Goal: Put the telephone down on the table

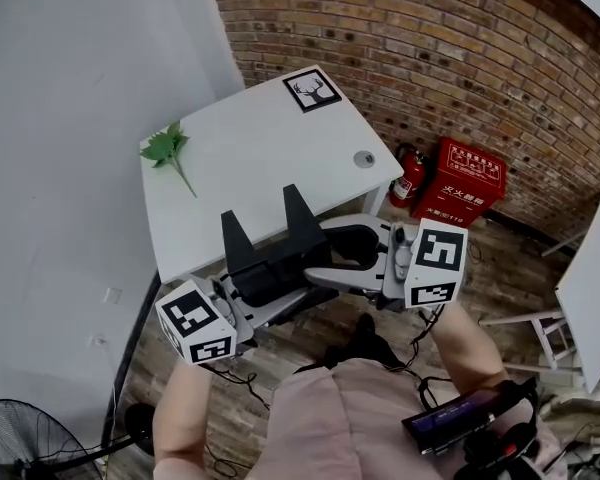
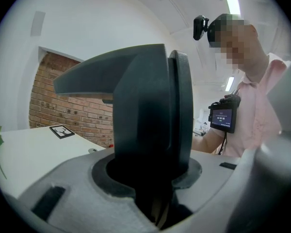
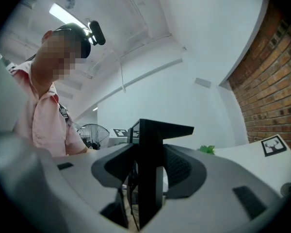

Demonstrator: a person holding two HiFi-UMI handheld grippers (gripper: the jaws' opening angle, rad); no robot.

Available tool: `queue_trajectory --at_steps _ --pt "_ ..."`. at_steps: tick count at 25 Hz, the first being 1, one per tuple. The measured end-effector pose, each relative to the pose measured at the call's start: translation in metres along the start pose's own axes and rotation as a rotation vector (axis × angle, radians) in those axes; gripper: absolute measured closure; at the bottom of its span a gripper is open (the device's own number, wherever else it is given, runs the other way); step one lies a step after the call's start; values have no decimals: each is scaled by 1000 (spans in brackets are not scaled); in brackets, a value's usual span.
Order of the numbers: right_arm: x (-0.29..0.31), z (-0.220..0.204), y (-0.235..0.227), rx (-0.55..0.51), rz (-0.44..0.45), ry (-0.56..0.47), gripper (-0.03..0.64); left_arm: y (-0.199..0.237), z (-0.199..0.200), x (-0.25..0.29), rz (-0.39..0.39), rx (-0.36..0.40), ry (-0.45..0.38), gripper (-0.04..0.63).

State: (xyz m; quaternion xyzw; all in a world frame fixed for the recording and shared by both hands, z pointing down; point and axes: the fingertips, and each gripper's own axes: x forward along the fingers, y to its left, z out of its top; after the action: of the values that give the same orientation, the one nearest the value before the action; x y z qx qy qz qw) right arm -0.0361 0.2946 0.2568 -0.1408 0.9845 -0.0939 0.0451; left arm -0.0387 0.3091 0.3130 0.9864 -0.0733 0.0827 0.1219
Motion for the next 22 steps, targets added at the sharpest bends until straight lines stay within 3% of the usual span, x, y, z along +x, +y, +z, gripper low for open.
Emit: queue_trajectory --at_steps 8,22 --pt "-8 -15 -53 43 -7 19 425 42 -11 29 -11 -47 19 433" --pt "4 -20 -220 140 65 80 425 194 0 89 51 -167 26 433"
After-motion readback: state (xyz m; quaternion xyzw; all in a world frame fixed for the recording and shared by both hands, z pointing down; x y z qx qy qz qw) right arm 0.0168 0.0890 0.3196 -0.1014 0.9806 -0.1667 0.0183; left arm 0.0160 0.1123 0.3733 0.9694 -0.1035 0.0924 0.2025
